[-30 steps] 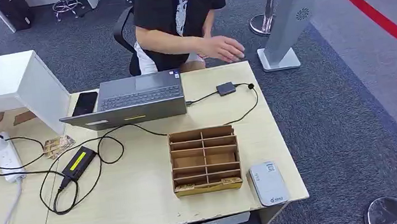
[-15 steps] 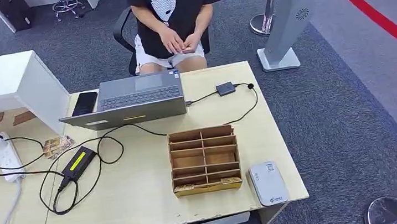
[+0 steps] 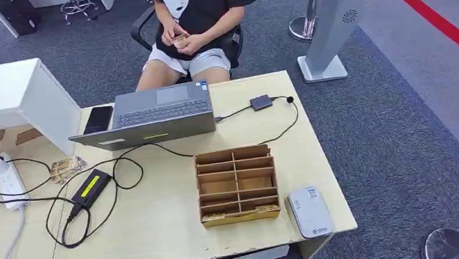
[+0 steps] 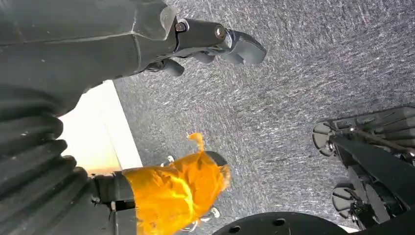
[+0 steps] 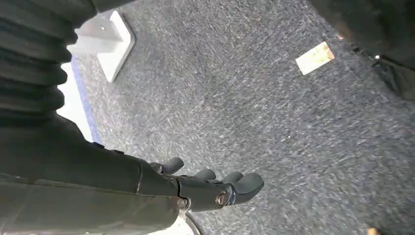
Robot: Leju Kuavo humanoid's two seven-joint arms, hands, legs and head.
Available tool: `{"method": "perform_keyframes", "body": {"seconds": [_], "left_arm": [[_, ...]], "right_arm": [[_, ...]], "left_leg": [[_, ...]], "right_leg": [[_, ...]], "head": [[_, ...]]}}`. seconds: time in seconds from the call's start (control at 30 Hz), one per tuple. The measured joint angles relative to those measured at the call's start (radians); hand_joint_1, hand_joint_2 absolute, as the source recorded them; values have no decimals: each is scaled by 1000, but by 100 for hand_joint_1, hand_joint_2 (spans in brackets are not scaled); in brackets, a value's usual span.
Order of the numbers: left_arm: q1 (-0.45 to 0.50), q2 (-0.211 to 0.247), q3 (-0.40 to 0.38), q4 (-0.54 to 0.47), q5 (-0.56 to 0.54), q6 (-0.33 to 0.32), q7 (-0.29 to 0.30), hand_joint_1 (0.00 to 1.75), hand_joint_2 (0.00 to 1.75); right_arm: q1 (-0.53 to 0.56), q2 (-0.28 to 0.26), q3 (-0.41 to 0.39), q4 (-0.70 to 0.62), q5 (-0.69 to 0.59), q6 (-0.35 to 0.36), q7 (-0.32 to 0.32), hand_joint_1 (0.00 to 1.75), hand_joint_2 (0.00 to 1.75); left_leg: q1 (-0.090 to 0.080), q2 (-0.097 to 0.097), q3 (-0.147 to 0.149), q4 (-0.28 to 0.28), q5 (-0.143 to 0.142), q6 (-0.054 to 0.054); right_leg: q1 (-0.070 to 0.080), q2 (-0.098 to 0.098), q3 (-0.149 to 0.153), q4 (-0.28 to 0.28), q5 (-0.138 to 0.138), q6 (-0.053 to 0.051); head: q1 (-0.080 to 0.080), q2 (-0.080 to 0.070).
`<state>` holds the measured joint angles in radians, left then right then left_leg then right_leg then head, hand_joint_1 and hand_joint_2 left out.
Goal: Pass the card to the sensor for recognition and then transmit it.
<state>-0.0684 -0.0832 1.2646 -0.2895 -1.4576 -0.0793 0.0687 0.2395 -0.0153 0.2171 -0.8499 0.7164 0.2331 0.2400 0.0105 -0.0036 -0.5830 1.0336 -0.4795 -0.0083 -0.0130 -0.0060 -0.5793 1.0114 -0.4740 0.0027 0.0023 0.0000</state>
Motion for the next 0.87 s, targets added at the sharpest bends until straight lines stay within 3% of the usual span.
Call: {"method": "perform_keyframes", "body": {"seconds": [0.3,0.33,0.37,0.47,0.53,0.57,0.6,0.63,0.87], "left_arm": [[0,2,0,0,-6,0,-3,0,0],[0,2,0,0,-10,0,-6,0,0],[0,2,-1,0,-19,0,-11,0,175],[-4,4,-3,0,-34,-1,-18,0,175],[-6,7,-4,0,-40,-3,-18,0,175],[-5,9,-4,0,-40,-4,-18,0,175],[-4,10,-4,0,-41,-6,-18,0,175],[-4,11,-4,0,-41,-7,-18,0,0],[-4,13,-10,2,-44,-17,-40,0,0]], "right_arm": [[0,-29,69,4,-70,-18,39,0,175],[-1,-31,75,5,-87,-22,45,0,0],[-7,-32,76,13,-111,-35,39,0,0],[-109,-28,81,197,-143,-115,-92,0,0],[-155,-27,85,286,-147,-133,-137,0,0],[-173,-27,87,323,-148,-134,-142,0,175],[-187,-26,88,352,-148,-136,-147,0,175],[-198,-25,88,379,-149,-138,-149,0,175],[-238,-14,89,494,-148,-145,-153,0,175]], "left_leg": [[0,0,0,0,0,0],[0,0,0,0,0,0],[0,0,-1,0,0,0],[-1,5,1,0,0,0],[0,4,2,0,0,0],[0,4,2,0,1,1],[0,4,2,0,1,1],[0,4,2,0,1,1],[0,4,1,0,0,0]], "right_leg": [[0,0,0,0,0,0],[0,0,0,0,0,0],[0,0,0,0,0,0],[0,5,-1,0,2,-1],[0,4,0,0,2,0],[0,4,0,0,2,0],[0,4,0,0,2,0],[0,4,0,0,2,0],[0,4,0,0,2,0]], "head": [[0,0],[0,0],[0,0],[-1,0],[0,0],[0,0],[0,0],[0,0],[0,0]]}}
